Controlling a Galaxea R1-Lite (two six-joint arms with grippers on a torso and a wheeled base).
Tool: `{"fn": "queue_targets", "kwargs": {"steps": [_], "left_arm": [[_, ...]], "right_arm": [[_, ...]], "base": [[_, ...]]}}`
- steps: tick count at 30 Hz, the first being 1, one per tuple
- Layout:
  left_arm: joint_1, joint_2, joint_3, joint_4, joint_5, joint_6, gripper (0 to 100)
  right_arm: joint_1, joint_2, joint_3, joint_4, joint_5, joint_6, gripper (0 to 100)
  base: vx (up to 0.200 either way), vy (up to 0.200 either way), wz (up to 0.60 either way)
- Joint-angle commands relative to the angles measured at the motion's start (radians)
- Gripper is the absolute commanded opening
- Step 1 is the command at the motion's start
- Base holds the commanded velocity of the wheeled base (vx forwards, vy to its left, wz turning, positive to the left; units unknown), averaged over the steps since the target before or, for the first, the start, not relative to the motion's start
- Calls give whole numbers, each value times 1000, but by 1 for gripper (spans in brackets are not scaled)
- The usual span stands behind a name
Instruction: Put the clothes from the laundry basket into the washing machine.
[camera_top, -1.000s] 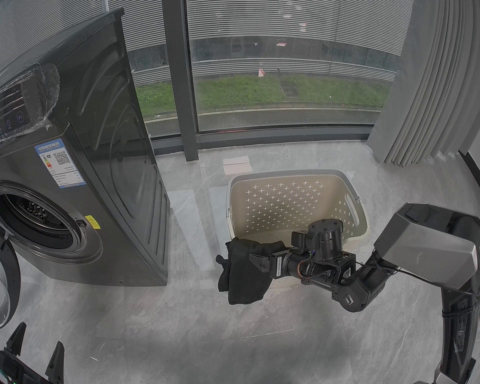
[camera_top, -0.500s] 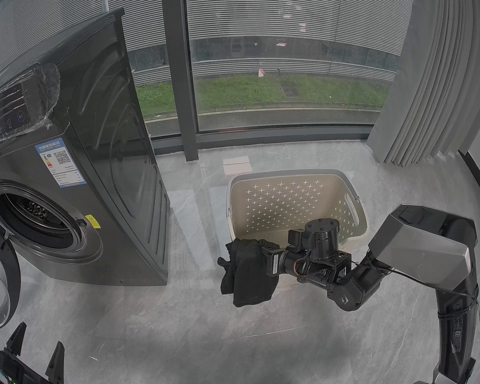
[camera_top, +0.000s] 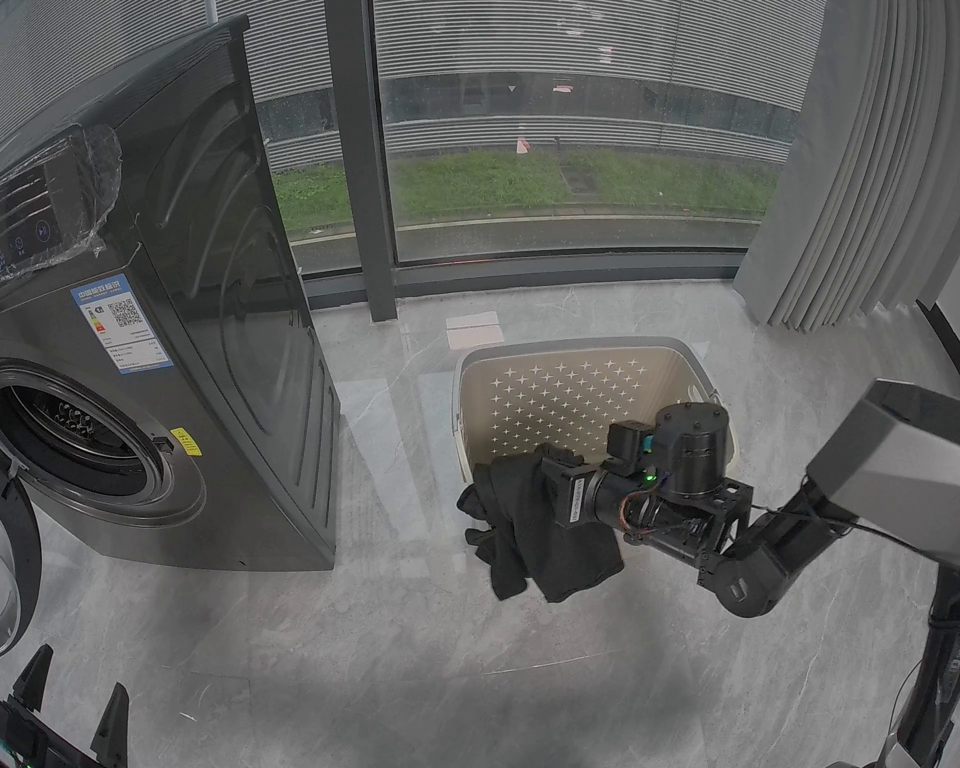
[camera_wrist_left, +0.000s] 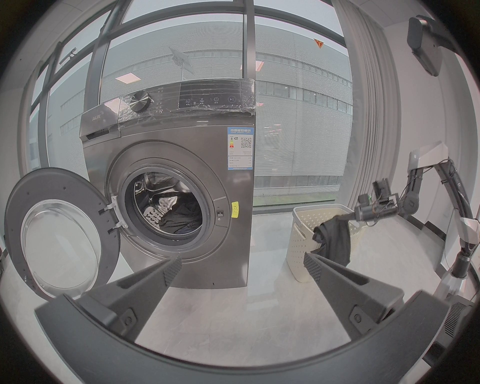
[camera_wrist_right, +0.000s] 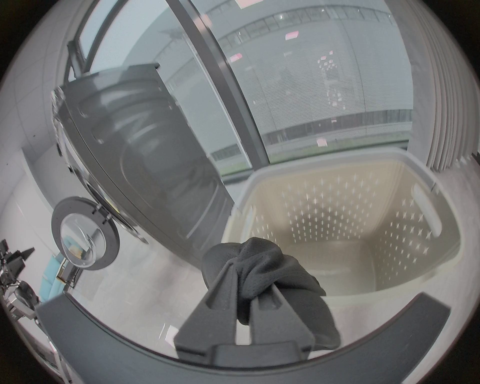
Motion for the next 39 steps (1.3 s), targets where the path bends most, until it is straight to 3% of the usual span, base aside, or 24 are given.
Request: {"fn": "queue_targets", "kwargs": {"steps": [1,13,17,20,21,24,27,31,39], "left_arm": [[1,-13,16,0,-2,0,100],[1,-13,16,0,-5,0,100],[1,-12,16,0,-6,0,100],[1,-12,16,1,-8,0,100],[1,-12,16,0,-8,0,100],[1,-12,16,0,-9,0,100],[-1,-12,16,0,-9,-3,100],[-1,-12,16,0,-8,0,100],[-1,-12,16,0,-9,-6,100]], "right_arm": [[23,-235,105,-59,-15,-16,0],[32,-555,172,-59,-18,-25,0],[21,-654,233,-60,-18,-54,0],[20,-669,235,-48,-18,-57,0],[16,-683,220,-54,-20,-91,0],[16,-684,207,-57,-23,-103,0],[16,-692,209,-48,-46,-105,0],[23,-693,212,-43,-118,-105,0],[27,-693,210,-42,-127,-105,0]], "base": [[0,0,0],[0,0,0],[0,0,0],[0,0,0],[-200,0,0],[-200,0,0],[-133,0,0],[0,0,0],[0,175,0]]}}
